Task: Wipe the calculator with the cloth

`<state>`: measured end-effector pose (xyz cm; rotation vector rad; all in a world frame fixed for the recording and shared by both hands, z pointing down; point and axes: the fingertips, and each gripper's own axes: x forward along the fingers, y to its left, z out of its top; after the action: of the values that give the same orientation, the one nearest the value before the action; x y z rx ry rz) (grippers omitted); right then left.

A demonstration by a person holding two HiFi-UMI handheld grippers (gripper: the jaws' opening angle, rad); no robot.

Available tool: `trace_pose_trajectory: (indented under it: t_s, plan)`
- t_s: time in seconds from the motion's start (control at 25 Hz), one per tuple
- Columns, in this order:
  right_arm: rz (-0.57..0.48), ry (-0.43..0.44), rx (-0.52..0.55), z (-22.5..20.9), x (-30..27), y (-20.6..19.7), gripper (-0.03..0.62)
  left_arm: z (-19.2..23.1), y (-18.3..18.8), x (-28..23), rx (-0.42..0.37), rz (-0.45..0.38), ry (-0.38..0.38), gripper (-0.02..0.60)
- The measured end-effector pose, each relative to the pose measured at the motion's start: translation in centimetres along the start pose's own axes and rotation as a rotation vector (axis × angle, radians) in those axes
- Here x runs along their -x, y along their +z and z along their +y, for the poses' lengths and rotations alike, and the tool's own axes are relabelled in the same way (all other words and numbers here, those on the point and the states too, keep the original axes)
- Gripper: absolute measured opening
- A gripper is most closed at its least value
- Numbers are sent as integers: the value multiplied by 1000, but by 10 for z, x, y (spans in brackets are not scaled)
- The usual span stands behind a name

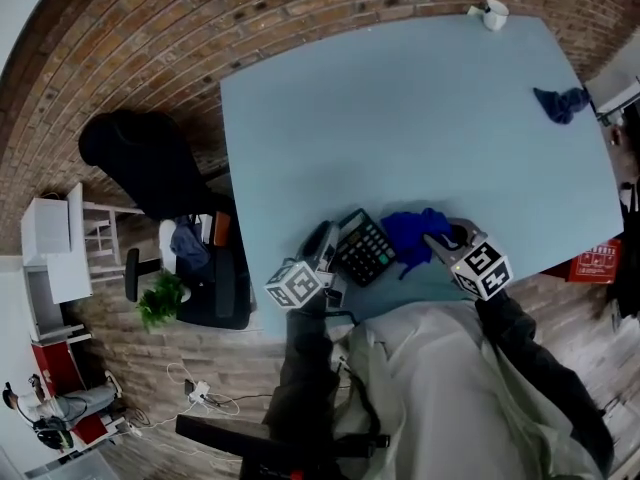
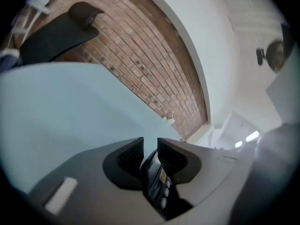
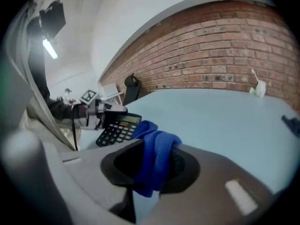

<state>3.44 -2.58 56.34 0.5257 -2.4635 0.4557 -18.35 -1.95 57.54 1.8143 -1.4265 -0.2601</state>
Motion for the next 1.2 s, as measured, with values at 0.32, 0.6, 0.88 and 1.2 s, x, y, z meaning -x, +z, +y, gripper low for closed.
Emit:
trace_pose_trajectory:
  t_s: [0.32,0.6,0.88,1.2]
  plan:
    - [-165,-72,181,17,34,60,81,-12,58,67,-237,-174,168,80]
    - [-323,159,-25,49,37,101,61,-63,60,100,77,-319,40,43]
    - [-295,226,-111,67,24,84,11,-78,20,87,144,-254,12,8]
    - [-286,222,-96,69,26,82,11,-83,15,82,168,-245,-1,8]
